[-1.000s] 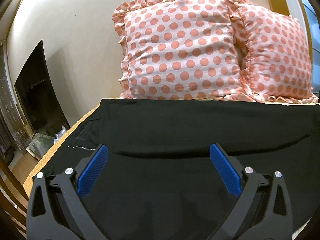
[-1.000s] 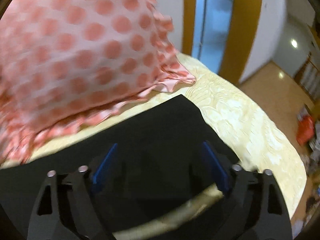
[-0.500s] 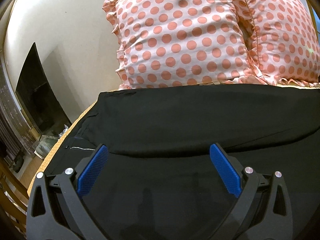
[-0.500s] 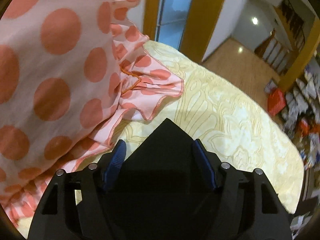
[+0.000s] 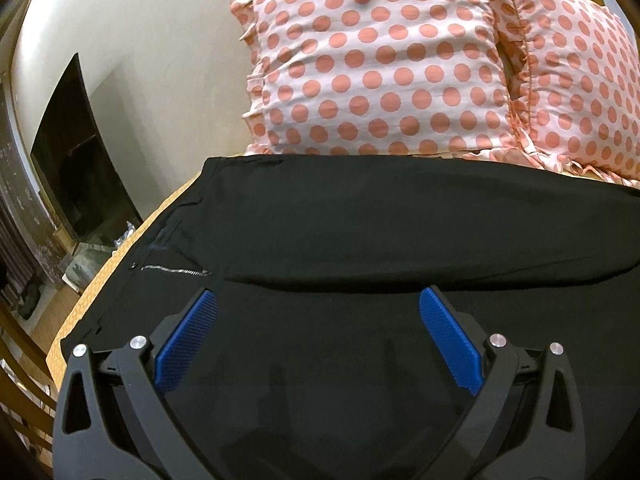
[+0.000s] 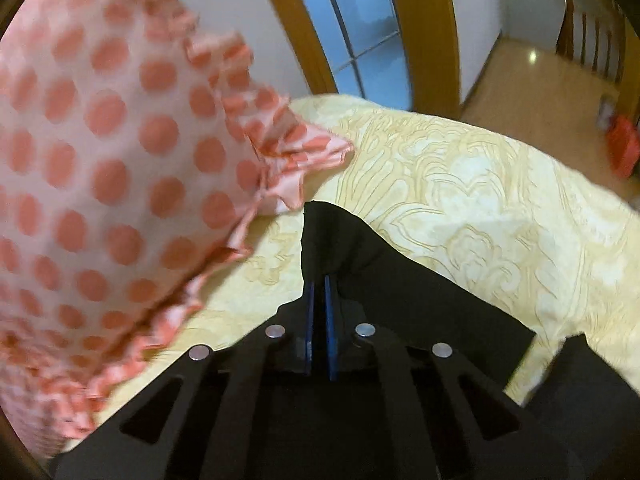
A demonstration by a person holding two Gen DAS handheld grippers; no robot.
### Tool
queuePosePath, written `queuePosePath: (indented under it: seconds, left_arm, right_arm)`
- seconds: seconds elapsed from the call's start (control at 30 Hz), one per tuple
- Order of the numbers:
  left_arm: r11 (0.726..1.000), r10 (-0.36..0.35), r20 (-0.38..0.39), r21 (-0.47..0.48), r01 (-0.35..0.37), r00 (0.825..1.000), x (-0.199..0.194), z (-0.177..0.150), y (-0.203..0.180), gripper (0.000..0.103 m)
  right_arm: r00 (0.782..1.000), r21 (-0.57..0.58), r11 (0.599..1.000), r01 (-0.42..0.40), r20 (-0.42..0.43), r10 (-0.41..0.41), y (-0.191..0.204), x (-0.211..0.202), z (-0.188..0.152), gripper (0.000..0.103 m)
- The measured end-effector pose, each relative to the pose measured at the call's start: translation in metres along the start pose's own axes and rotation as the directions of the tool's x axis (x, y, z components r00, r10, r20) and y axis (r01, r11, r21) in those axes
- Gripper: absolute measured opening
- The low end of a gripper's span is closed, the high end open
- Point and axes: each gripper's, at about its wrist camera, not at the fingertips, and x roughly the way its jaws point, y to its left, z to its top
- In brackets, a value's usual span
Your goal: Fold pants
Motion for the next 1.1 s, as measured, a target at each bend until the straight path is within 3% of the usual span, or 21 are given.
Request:
queuePosePath:
  seconds: [0.17, 0.37, 0.53, 0.7, 0.77, 0.8, 0.83, 0.93, 1.1]
  left_arm:
    - [1.000, -0.006, -0.007, -0.028, 0.005, 1.000, -0.006, -0.005, 0.009, 0.101]
    - [0.997, -0.038, -0.005, -0.064, 0.037, 0.999, -0.015, -0.012, 0.017, 0.101]
    - [0.994, -0.074, 0.000, -0.079, 0.074, 0.997, -0.023, -0.014, 0.016, 0.101]
    - [0.995, -0.080, 0.006, -0.053, 0.081, 0.997, -0.031, -0.015, 0.006, 0.101]
    - [0.996, -0.077, 0.016, -0.041, 0.077, 0.997, -0.034, -0.016, 0.005, 0.101]
    - [0.996, -0.075, 0.017, -0.039, 0.076, 0.997, -0.034, -0.016, 0.005, 0.101]
    - [0.996, -0.076, 0.015, -0.041, 0.077, 0.997, -0.034, -0.015, 0.006, 0.101]
    - [0.994, -0.096, 0.005, -0.047, 0.097, 0.995, -0.032, -0.013, 0.009, 0.101]
    - [0.987, -0.154, -0.014, -0.055, 0.153, 0.988, -0.016, 0.006, 0.023, 0.101]
  right_arm:
    - [0.981, 0.014, 0.983, -0.181, 0.074, 0.179, -0.029, -0.059, -0.015, 0.004]
    - [0.934, 0.039, 0.940, -0.338, 0.133, 0.330, -0.096, -0.144, -0.073, 0.002]
    - [0.949, 0.090, 0.945, -0.316, 0.058, 0.311, -0.148, -0.149, -0.132, 0.002]
    - [0.947, 0.132, 0.939, -0.318, 0.005, 0.320, -0.157, -0.141, -0.141, 0.005]
    - [0.941, 0.171, 0.928, -0.330, -0.014, 0.337, -0.160, -0.138, -0.139, 0.010]
    - [0.939, 0.180, 0.925, -0.334, -0.018, 0.343, -0.162, -0.137, -0.140, 0.020]
    - [0.938, 0.189, 0.923, -0.336, -0.021, 0.346, -0.163, -0.137, -0.140, 0.038]
    - [0.933, 0.211, 0.912, -0.351, -0.007, 0.360, -0.166, -0.140, -0.143, 0.046]
    - [0.933, 0.224, 0.908, -0.355, 0.021, 0.359, -0.161, -0.138, -0.141, 0.045]
